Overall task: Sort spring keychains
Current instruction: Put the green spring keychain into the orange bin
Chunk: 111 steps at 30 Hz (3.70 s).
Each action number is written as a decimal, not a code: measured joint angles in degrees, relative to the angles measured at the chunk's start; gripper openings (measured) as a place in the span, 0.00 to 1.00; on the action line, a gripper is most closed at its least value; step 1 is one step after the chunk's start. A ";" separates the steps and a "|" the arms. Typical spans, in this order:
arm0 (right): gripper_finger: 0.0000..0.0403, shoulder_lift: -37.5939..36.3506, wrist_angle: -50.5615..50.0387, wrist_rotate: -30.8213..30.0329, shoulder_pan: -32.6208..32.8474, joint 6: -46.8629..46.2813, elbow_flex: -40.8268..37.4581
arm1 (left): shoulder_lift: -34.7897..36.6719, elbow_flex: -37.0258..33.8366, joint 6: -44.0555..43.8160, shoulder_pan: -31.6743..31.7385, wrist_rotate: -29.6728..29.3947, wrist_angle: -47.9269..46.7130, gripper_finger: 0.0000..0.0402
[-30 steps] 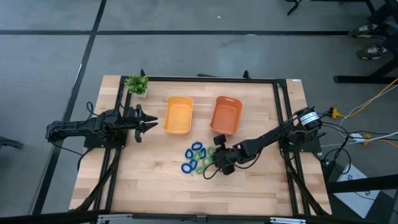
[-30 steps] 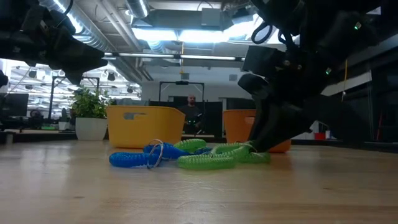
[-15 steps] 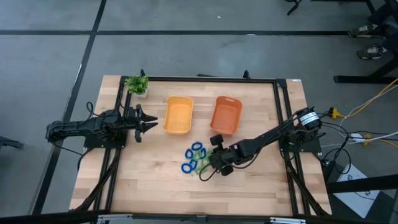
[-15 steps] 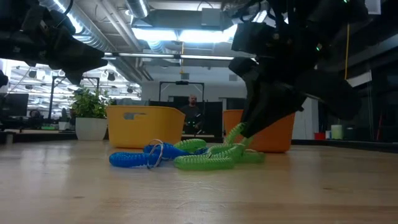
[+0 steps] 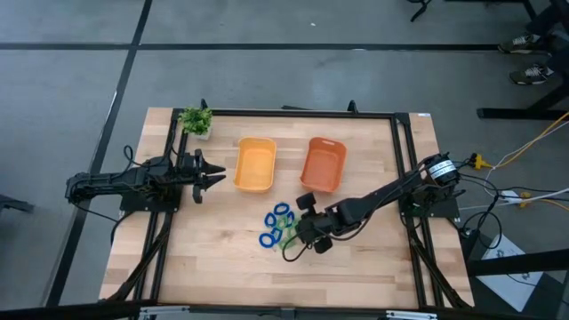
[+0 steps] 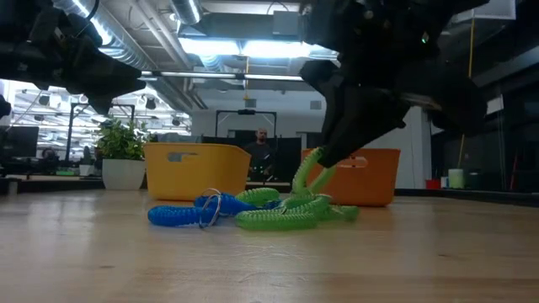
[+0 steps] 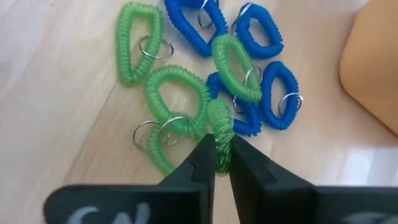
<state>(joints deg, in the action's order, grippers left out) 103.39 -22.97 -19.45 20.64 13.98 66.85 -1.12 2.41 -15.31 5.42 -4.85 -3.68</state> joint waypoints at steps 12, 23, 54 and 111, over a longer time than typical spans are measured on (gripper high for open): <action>0.09 -0.04 -3.96 0.75 0.13 3.04 5.84 | -0.01 -0.01 0.00 0.02 -0.01 0.00 0.31; 0.10 -0.08 -15.91 4.53 0.17 6.01 19.71 | -0.01 0.01 -0.02 -0.01 0.00 -0.01 0.31; 0.10 -0.15 -38.20 -11.34 -5.85 5.17 41.79 | -0.01 -0.01 0.00 -0.01 -0.01 0.00 0.31; 0.10 -14.23 -52.23 -7.29 -25.63 -6.43 25.37 | 0.00 0.00 0.00 0.02 -0.01 0.00 0.31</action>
<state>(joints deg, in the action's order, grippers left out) 89.17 -75.19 -26.74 -4.99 7.55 92.22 -1.12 2.41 -15.31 5.43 -4.86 -3.68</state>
